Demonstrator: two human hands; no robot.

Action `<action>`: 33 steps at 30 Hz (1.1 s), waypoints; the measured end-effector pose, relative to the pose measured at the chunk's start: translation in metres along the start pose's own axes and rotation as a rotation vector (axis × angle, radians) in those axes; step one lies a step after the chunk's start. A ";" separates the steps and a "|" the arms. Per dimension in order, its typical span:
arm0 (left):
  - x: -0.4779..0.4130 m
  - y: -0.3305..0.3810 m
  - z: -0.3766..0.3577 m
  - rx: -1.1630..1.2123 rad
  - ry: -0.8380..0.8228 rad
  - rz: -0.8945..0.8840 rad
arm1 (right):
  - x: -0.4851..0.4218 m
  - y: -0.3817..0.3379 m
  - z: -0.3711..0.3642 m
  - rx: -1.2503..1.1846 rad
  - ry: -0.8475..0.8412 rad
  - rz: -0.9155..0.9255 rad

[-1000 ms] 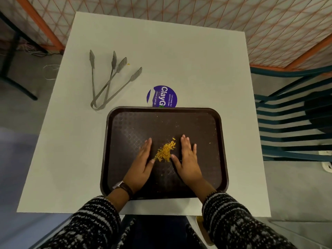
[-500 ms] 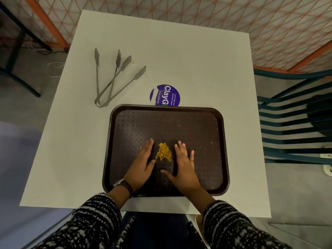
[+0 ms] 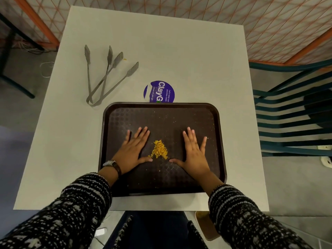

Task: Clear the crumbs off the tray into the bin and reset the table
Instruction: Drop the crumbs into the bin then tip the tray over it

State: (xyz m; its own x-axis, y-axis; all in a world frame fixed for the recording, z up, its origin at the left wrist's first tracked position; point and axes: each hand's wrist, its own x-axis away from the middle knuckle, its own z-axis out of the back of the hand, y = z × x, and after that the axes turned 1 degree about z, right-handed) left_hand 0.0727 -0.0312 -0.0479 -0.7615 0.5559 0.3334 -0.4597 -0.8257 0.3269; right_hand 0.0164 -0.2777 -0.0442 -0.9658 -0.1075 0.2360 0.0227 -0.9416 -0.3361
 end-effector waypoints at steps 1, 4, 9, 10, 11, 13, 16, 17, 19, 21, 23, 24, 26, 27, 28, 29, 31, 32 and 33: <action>-0.003 -0.001 0.001 -0.017 -0.005 0.000 | -0.004 0.000 0.001 -0.004 -0.004 0.011; -0.015 0.002 0.004 -0.046 -0.010 -0.007 | -0.015 -0.005 0.001 -0.022 -0.004 0.035; -0.030 0.015 0.003 0.044 -0.006 -0.057 | -0.018 -0.012 -0.008 -0.097 0.022 0.046; -0.030 0.018 0.004 0.092 -0.027 -0.068 | -0.016 -0.015 -0.010 -0.151 0.039 0.022; -0.029 0.019 0.003 0.141 -0.042 -0.074 | -0.012 -0.017 -0.011 -0.223 0.058 -0.018; -0.022 0.024 0.002 0.256 -0.023 -0.045 | -0.003 -0.024 -0.014 -0.355 0.091 -0.095; -0.007 0.033 0.001 0.504 0.135 0.099 | 0.012 -0.037 -0.021 -0.418 0.107 -0.090; -0.002 0.037 0.002 0.587 0.225 0.163 | 0.015 -0.041 -0.024 -0.415 0.099 -0.072; 0.006 0.046 0.005 0.740 0.372 0.301 | 0.018 -0.049 -0.031 -0.389 0.088 -0.044; 0.013 0.049 0.007 0.912 0.457 0.429 | 0.016 -0.056 -0.035 -0.354 0.083 -0.030; 0.019 0.048 0.008 1.063 0.518 0.507 | 0.011 -0.061 -0.038 -0.342 0.077 -0.022; 0.021 0.045 0.008 1.095 0.539 0.522 | 0.008 -0.064 -0.039 -0.339 0.076 -0.017; 0.026 0.039 0.008 1.107 0.553 0.524 | 0.001 -0.068 -0.041 -0.334 0.083 -0.006; 0.028 0.036 0.008 1.109 0.550 0.520 | -0.003 -0.070 -0.042 -0.340 0.089 0.003; 0.030 0.034 0.008 1.111 0.543 0.516 | -0.007 -0.071 -0.043 -0.348 0.092 0.016; 0.032 0.031 0.008 1.111 0.537 0.516 | -0.010 -0.073 -0.044 -0.350 0.092 0.030; 0.036 0.027 0.007 1.104 0.534 0.525 | -0.015 -0.075 -0.046 -0.329 0.104 0.071; 0.038 0.027 0.007 1.101 0.533 0.529 | -0.016 -0.074 -0.047 -0.316 0.120 0.101; 0.039 0.026 0.007 1.101 0.536 0.532 | -0.015 -0.074 -0.048 -0.305 0.138 0.133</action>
State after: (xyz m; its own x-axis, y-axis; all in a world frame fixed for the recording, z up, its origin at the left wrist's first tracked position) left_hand 0.0340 -0.0299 -0.0198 -0.9326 -0.1233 0.3391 0.3606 -0.2808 0.8895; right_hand 0.0173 -0.1915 -0.0667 -0.9858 -0.1592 0.0540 0.0924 -0.7816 -0.6169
